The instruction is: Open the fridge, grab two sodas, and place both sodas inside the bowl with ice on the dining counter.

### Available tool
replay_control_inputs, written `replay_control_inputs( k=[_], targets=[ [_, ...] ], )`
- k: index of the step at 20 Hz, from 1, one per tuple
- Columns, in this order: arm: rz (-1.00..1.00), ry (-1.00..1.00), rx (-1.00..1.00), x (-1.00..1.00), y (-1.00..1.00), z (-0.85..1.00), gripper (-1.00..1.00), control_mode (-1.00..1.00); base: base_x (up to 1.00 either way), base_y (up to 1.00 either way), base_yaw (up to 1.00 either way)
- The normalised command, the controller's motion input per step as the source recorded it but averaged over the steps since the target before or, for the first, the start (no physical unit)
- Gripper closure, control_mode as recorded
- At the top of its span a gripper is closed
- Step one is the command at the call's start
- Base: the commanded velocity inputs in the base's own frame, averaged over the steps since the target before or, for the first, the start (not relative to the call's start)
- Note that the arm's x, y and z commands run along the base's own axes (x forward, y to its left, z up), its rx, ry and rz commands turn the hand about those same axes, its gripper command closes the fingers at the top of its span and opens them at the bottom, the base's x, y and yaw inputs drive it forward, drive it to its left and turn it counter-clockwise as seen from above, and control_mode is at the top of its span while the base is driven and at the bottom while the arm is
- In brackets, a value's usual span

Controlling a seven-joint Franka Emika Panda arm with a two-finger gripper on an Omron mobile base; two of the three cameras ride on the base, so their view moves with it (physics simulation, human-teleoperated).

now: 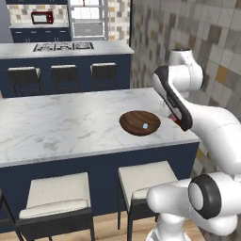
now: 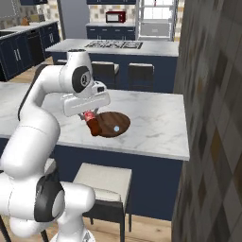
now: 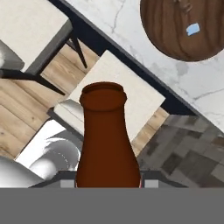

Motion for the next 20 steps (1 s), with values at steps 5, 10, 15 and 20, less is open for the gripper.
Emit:
replay_control_inputs(
  k=[5,10,15,20],
  targets=[
    [0.24,0.14,-0.17,0.65,0.05,-0.21,1.00,-1.00,0.00,0.00,0.00],
    [0.17,0.07,-0.11,0.44,0.13,-0.28,1.00,-1.00,0.00,0.00,0.00],
    [0.12,0.00,-0.08,0.34,0.12,-0.43,1.00,-1.00,0.00,0.00,0.00],
    [0.10,0.00,0.00,0.53,0.00,-0.35,1.00,-1.00,0.00,0.00,0.00]
  ],
)
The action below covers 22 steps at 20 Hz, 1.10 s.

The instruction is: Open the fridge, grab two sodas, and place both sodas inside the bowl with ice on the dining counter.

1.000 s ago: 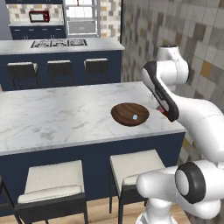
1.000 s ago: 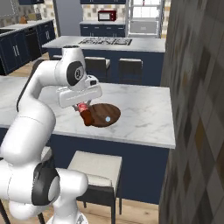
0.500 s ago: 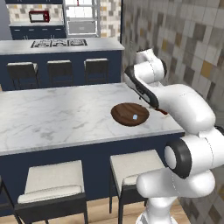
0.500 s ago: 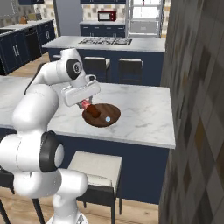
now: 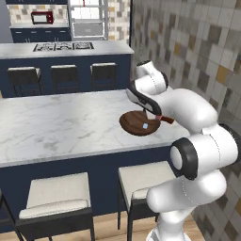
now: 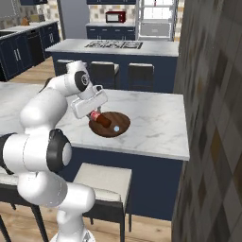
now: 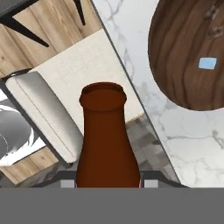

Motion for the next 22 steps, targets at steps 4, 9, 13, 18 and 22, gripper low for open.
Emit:
replay_control_inputs(
  k=[4,9,13,18,22],
  targets=[
    [0.10,0.00,0.00,0.51,0.00,-0.36,1.00,-1.00,0.00,0.00,0.00],
    [0.10,0.00,0.00,0.44,0.00,-0.33,1.00,-1.00,0.00,0.00,0.00],
    [0.11,0.00,0.00,0.39,0.00,-0.32,1.00,-1.00,0.00,0.00,0.00],
    [0.11,0.00,0.00,0.34,0.00,-0.33,1.00,-1.00,0.00,0.00,0.00],
    [0.11,0.00,0.00,0.31,-0.01,-0.30,1.00,-1.00,0.00,0.00,0.00]
  ],
)
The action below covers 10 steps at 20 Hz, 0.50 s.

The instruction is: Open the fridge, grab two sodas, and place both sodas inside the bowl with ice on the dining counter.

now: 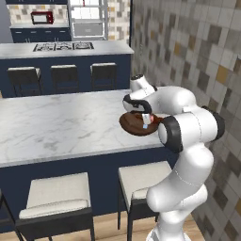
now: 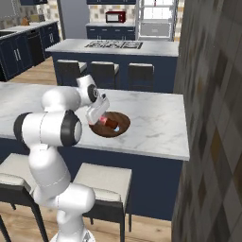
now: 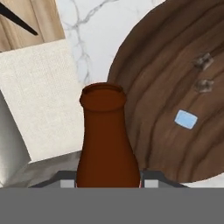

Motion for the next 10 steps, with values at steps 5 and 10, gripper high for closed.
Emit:
replay_control_inputs(
  k=[5,10],
  targets=[
    [0.10,0.00,0.00,0.37,-0.03,-0.23,1.00,-1.00,0.00,0.00,0.00],
    [0.10,0.00,0.00,0.35,-0.01,-0.21,1.00,-1.00,0.00,0.00,0.00]
  ],
)
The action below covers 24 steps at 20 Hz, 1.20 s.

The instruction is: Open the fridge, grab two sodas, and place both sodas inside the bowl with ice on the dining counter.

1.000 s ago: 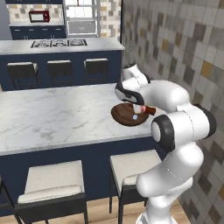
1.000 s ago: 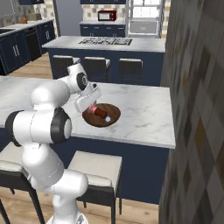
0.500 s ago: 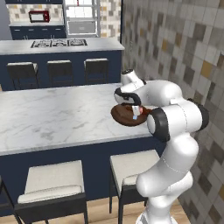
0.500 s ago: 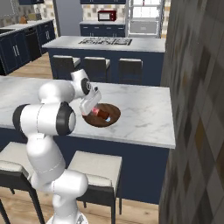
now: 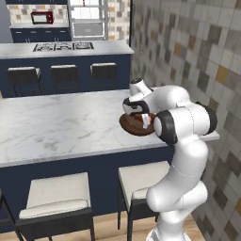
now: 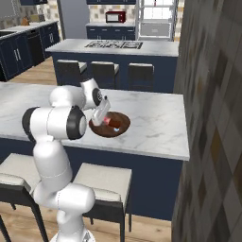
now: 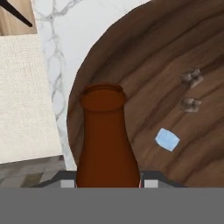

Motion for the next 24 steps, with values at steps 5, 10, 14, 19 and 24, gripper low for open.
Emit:
replay_control_inputs(
  k=[5,10,14,19,24],
  targets=[
    [0.10,0.00,0.00,0.22,0.00,-0.25,1.00,-1.00,0.00,0.00,0.00],
    [0.10,0.00,0.00,0.17,0.00,-0.25,1.00,-1.00,0.00,0.00,0.00],
    [0.10,0.00,0.00,0.13,0.00,-0.22,1.00,-1.00,0.00,0.00,0.00],
    [0.10,0.00,0.00,0.10,0.00,-0.20,1.00,-1.00,0.00,0.00,0.00],
    [0.11,0.00,0.00,0.07,0.00,-0.19,1.00,-1.00,0.00,0.00,0.00]
  ],
)
